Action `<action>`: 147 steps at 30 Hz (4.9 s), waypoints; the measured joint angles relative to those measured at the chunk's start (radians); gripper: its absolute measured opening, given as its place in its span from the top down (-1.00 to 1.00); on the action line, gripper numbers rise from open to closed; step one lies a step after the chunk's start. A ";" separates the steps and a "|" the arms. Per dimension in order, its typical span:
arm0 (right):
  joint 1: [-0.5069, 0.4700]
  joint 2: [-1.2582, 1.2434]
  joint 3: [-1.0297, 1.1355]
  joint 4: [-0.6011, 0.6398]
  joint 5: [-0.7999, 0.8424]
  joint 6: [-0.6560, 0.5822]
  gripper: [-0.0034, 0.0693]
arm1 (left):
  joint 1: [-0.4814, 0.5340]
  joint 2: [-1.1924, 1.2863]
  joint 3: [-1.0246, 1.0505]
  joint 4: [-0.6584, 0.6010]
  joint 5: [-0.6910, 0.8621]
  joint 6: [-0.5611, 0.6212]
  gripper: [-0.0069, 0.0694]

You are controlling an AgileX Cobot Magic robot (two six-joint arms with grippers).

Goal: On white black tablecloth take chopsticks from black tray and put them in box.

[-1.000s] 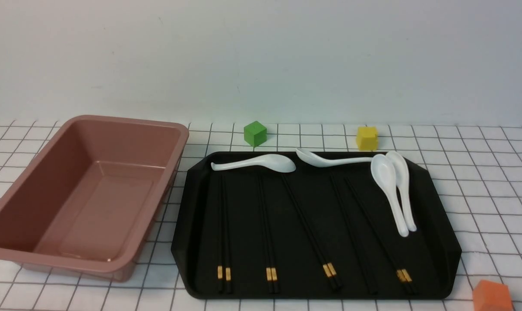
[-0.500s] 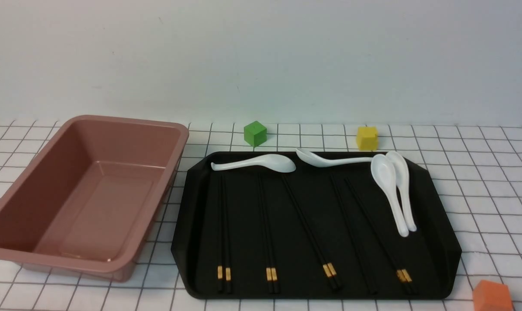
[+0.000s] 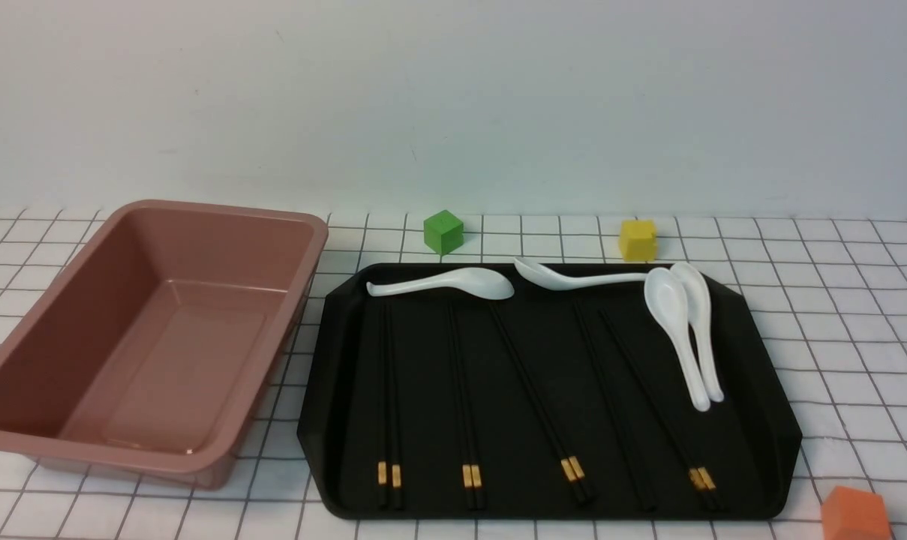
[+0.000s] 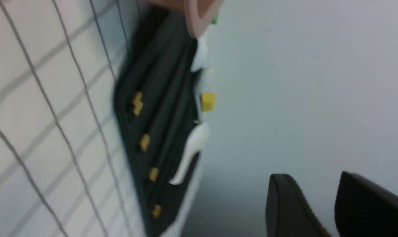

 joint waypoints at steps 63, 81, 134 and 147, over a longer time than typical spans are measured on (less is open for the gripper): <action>0.000 0.000 0.000 0.000 0.000 0.000 0.27 | -0.580 1.986 -1.503 1.190 0.617 -0.175 -0.03; 0.000 0.000 0.000 0.000 0.000 0.000 0.26 | -0.568 2.097 -1.507 1.195 0.551 -0.176 -0.07; 0.000 0.000 0.000 0.000 0.001 0.000 0.25 | -0.046 1.889 -1.434 1.160 0.711 0.531 0.23; 0.000 0.000 0.000 0.000 0.001 0.000 0.25 | -0.102 1.435 -1.477 1.124 0.831 0.537 0.85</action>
